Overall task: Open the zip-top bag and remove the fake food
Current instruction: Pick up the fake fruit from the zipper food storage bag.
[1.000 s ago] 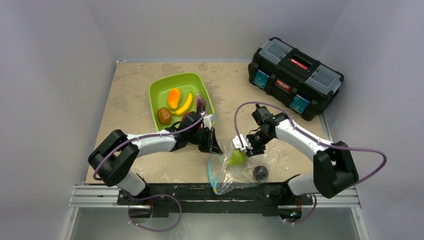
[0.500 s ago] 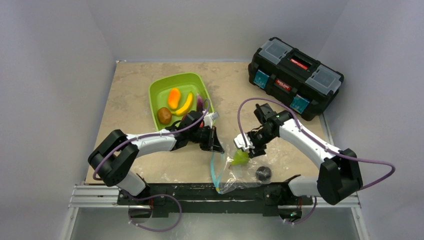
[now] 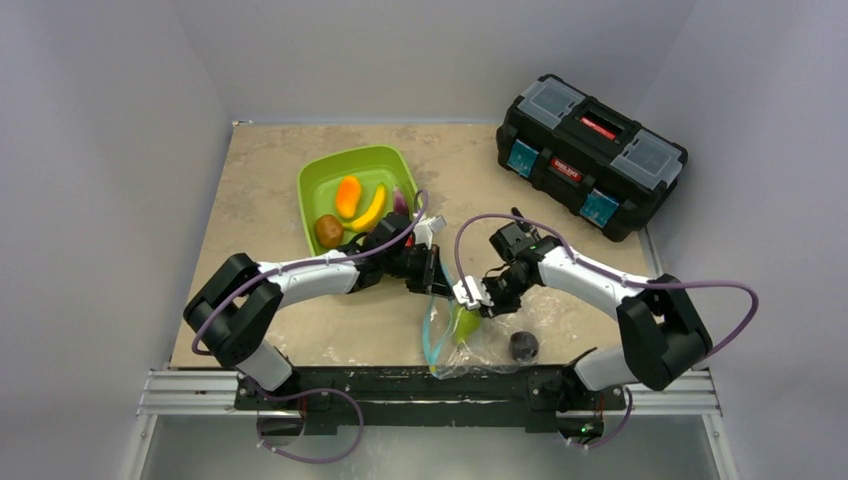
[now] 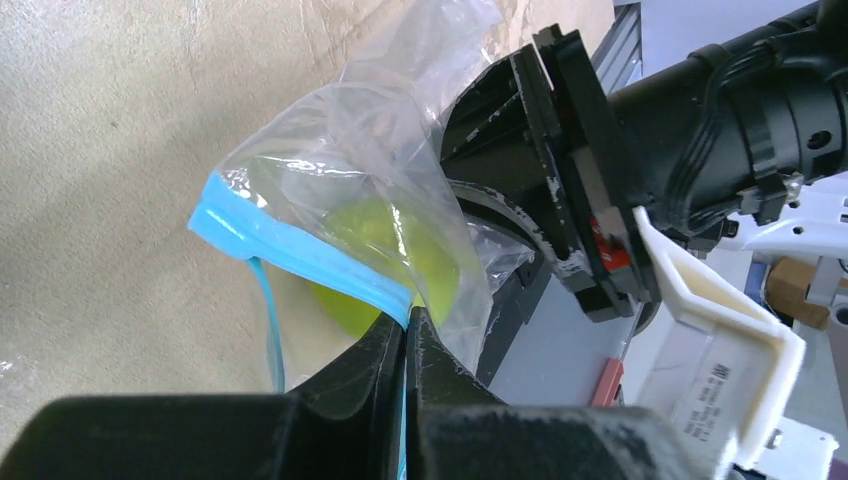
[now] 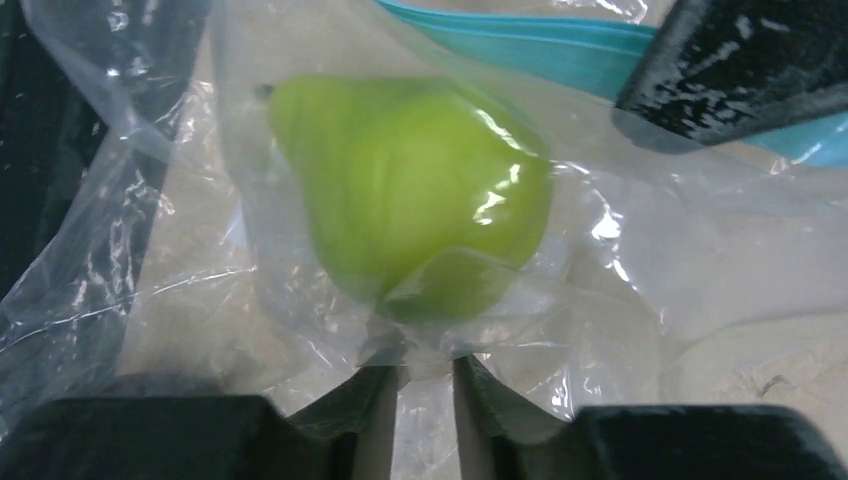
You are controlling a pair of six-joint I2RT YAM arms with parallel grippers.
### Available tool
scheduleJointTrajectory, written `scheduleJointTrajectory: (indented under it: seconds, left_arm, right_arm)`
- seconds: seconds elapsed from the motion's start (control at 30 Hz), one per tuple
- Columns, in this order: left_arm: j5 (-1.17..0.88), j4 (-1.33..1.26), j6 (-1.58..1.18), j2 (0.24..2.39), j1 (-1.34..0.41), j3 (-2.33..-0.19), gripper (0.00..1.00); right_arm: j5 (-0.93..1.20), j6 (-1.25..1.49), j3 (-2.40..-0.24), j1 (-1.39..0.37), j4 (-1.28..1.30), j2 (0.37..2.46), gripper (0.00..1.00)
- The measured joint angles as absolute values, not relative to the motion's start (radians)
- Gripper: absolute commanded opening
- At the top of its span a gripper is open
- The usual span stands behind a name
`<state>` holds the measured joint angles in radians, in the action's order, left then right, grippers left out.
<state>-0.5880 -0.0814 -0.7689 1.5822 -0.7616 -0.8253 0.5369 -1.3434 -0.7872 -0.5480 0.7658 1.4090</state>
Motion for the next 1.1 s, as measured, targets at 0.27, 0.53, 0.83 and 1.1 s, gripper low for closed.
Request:
scheduleJointTrajectory:
  seconds: [0.27, 0.53, 0.83, 1.1]
  left_arm:
    - [-0.587, -0.081, -0.766, 1.591, -0.762, -0.827, 0.0]
    - [-0.596, -0.125, -0.799, 1.591, -0.759, -0.823, 0.0]
    - [-0.625, -0.257, -0.898, 1.594, -0.728, -0.766, 0.0]
    - [-0.642, -0.32, -0.934, 1.621, -0.726, -0.766, 0.0]
  right_arm:
    - [0.495, -1.132, -0.783, -0.564, 0.597, 1.462, 0.07]
    - [0.559, -1.123, -0.846, -0.521, 0.654, 1.422, 0.45]
    - [0.676, -1.287, -0.952, -0.447, 0.858, 1.298, 0.56]
    - [0.698, -1.262, -0.85, -0.493, 0.812, 1.321, 0.56]
